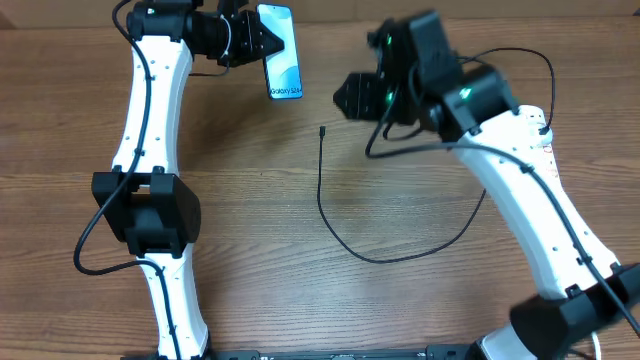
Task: Plug charger to phone and switch on socket
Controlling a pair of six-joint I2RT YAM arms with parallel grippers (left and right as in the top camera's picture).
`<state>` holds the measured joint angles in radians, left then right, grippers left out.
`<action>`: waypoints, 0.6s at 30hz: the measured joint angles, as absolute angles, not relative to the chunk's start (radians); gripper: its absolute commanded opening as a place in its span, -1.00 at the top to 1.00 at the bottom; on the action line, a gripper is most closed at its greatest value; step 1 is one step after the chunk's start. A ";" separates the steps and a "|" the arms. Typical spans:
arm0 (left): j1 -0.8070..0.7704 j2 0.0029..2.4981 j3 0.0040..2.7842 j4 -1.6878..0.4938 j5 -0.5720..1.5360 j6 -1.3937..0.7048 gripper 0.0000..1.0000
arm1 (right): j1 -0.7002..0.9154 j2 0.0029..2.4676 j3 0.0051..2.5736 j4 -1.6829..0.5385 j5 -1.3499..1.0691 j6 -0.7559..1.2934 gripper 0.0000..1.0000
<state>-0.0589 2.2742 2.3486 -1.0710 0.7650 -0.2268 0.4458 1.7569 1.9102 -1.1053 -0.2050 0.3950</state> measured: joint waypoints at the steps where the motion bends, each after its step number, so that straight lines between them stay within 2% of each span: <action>1: -0.059 2.274 2.349 -1.076 0.748 -0.235 0.92 | 0.445 1.782 1.966 -1.139 -0.197 0.394 -0.08; 6: -0.059 2.274 2.349 -1.082 0.702 -0.257 0.92 | 0.445 1.977 2.199 -1.284 -0.165 0.383 -0.17; 9: -0.059 2.274 2.349 -1.093 0.678 -0.264 0.92 | 0.445 2.093 2.220 -1.291 -0.158 0.377 -0.19; 11: -0.059 2.274 2.349 -1.103 0.648 -0.276 0.91 | 0.445 2.154 2.220 -1.277 -0.152 0.376 -0.43; 13: -0.059 2.274 2.349 -1.116 0.603 -0.292 0.92 | 0.445 2.204 2.220 -1.237 -0.125 0.397 -0.51; 18: -0.059 2.274 2.349 -1.175 0.442 -0.332 0.91 | 0.445 2.264 2.223 -1.145 -0.052 0.453 -0.44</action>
